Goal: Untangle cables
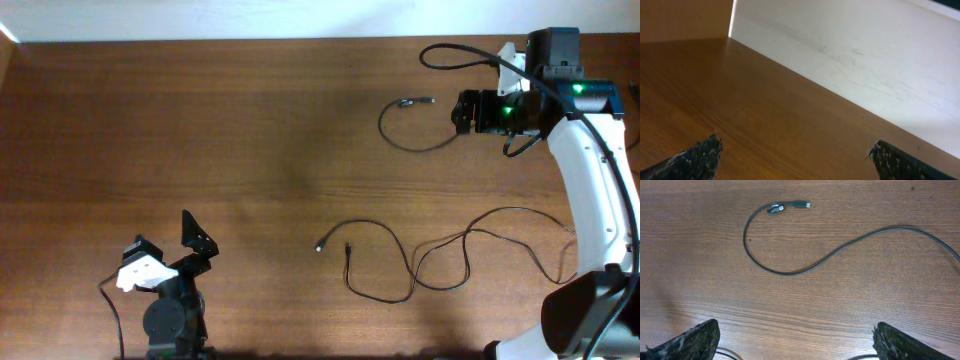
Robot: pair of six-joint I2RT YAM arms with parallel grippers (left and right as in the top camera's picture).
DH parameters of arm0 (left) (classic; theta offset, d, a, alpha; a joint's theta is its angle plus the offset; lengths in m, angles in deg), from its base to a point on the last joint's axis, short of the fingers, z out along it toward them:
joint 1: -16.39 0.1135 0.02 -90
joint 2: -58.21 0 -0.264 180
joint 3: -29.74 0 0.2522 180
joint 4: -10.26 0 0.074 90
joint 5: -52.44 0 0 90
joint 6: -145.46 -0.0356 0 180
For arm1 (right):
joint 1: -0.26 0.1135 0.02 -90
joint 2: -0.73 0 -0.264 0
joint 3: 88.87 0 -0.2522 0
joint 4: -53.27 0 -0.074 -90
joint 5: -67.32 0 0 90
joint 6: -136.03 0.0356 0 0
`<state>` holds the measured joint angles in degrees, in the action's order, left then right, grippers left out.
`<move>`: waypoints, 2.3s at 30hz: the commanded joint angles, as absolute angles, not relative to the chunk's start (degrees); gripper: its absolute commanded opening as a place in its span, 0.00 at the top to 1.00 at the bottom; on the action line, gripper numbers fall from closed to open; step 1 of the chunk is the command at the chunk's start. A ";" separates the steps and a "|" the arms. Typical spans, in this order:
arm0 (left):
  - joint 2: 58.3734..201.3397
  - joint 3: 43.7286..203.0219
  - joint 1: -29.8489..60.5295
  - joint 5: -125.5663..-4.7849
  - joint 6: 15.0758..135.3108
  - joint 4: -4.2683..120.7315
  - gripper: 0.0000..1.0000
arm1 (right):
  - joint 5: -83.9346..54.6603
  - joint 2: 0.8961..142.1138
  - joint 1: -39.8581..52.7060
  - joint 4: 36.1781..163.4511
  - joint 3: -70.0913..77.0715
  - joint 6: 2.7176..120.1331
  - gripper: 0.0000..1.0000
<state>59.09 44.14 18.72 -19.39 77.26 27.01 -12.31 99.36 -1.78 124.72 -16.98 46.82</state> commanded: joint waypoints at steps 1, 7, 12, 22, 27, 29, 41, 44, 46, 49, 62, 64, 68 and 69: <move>58.48 44.06 18.96 -19.84 76.14 27.56 0.01 | -12.83 98.92 -1.63 124.70 -17.37 46.23 0.01; 58.48 44.06 18.89 -20.35 76.14 27.56 0.01 | -12.83 98.92 -1.63 124.70 -17.37 46.23 0.01; 58.48 44.06 18.91 -27.25 65.74 27.62 0.01 | -12.83 98.92 -1.63 124.70 -17.37 46.23 0.01; 58.48 44.08 18.91 -31.14 61.11 28.56 0.01 | -12.83 98.92 -1.63 124.68 -17.37 46.23 0.01; 58.50 44.08 18.91 -31.17 61.13 28.41 0.01 | -12.83 98.92 -1.63 124.68 -17.37 46.23 0.01; 58.50 44.08 18.91 -31.17 61.15 28.41 0.01 | -12.83 98.92 -1.63 124.68 -17.37 46.21 0.01; 58.50 44.08 18.91 -31.17 61.13 28.41 0.01 | -12.83 98.92 -1.63 124.70 -17.37 46.23 0.01; 58.50 44.08 18.91 -31.17 61.15 28.41 0.01 | -12.83 98.92 -1.63 124.68 -17.37 46.23 0.01; 58.50 44.08 18.91 -31.17 61.13 28.41 0.01 | -12.83 98.92 -1.63 124.68 -17.37 46.23 0.01; 58.50 44.08 18.91 -31.17 61.15 28.41 0.01 | -16.09 99.03 -1.63 123.54 -17.37 46.21 0.01; 58.50 44.08 18.91 -31.17 61.13 28.41 0.01 | -17.36 80.87 -1.19 87.06 11.15 50.61 0.01; 58.50 44.08 18.89 -31.17 61.13 28.41 0.01 | -17.34 76.32 -1.19 76.15 20.35 52.55 0.01; 58.50 44.08 18.91 -31.17 61.15 28.41 0.01 | -17.40 67.19 -1.26 58.14 37.64 52.49 0.01; 58.50 44.08 18.91 -31.17 61.15 28.41 0.01 | -17.42 64.81 -1.26 53.84 42.08 52.49 0.02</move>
